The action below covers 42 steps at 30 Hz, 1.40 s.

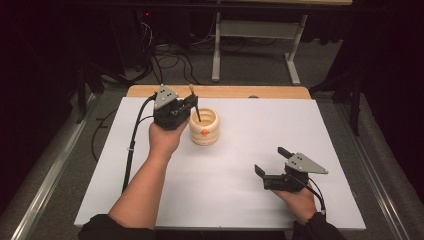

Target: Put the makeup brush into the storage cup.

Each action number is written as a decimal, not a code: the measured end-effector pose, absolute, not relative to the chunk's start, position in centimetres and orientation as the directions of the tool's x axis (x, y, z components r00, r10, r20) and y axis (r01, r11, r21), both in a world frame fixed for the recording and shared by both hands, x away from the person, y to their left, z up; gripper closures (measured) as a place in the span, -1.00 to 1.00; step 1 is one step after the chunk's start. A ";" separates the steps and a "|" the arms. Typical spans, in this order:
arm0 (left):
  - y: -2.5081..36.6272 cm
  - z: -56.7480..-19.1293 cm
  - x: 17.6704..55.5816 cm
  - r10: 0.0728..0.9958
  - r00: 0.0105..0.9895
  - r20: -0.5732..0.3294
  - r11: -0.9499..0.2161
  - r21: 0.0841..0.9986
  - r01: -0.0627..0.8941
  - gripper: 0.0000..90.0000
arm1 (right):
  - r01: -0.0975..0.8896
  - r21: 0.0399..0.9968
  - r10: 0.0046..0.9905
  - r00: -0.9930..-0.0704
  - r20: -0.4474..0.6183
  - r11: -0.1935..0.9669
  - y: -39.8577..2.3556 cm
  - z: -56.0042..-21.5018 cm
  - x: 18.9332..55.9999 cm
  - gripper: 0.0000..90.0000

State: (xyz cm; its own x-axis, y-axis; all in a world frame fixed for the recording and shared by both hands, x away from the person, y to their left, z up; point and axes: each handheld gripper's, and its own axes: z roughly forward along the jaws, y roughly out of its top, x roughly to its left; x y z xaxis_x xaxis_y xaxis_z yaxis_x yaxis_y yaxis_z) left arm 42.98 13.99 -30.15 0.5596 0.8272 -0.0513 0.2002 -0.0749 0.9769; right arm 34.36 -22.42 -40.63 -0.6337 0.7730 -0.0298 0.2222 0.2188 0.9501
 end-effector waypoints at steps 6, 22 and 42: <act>13.9 -30.4 43.2 0.828 0.559 -0.050 -0.078 0.976 0.203 0.86 | 0.221 0.950 0.775 -0.630 -0.035 0.223 -22.4 -40.6 34.3 -0.97; 13.2 -31.4 44.0 0.829 0.558 -0.039 -0.100 0.971 0.216 0.86 | 0.221 0.948 0.775 -0.631 -0.038 0.227 -22.4 -40.7 34.4 -0.97; 13.1 -33.2 44.1 0.836 0.548 -0.042 -0.121 0.959 0.257 0.86 | 0.223 0.947 0.772 -0.634 -0.038 0.230 -22.2 -40.8 34.4 -0.97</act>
